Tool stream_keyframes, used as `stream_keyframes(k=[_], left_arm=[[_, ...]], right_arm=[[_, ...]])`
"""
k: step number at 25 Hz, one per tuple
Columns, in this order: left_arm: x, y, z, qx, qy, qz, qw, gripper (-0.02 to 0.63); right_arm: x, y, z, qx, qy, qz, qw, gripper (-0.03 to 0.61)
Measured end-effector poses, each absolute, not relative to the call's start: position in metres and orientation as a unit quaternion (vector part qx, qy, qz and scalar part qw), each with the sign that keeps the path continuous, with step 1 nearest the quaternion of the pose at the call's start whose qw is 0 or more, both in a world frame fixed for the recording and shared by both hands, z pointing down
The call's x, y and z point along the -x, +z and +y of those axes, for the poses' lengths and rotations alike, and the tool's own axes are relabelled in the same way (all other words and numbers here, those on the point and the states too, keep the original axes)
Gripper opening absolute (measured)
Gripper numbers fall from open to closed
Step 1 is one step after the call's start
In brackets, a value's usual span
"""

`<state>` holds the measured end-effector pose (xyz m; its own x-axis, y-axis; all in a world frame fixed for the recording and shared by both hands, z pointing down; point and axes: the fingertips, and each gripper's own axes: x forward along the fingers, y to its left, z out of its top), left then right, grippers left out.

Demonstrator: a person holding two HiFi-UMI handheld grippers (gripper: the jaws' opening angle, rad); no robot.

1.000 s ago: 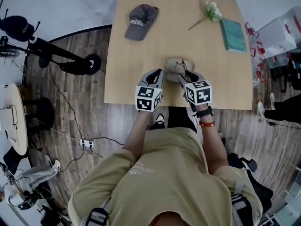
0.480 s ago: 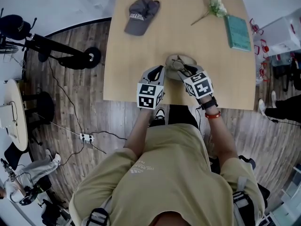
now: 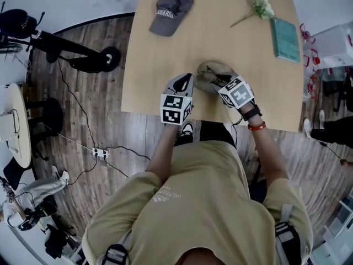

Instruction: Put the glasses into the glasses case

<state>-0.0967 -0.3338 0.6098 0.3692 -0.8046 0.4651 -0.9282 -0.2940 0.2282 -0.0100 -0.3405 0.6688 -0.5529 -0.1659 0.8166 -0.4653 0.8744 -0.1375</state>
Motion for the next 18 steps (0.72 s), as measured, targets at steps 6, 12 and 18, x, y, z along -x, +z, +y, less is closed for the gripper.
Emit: stream_keyframes(k=[6,12,18], left_arm=[[0.103,0.618,-0.332,-0.787,0.133,-0.551,0.244,0.029],[0.104,0.622,-0.332,-0.784,0.132,-0.552,0.253,0.029],[0.104,0.623,-0.331,-0.784,0.133,-0.55,0.255,0.029]], right_arm=[[0.015,0.684,-0.337,-0.118,0.159,-0.86,0.47,0.172],[0.016,0.696,-0.331,-0.07,0.152,-0.854,0.492,0.172],[0.018,0.709,-0.323,-0.036,0.14,-0.843,0.517,0.172]])
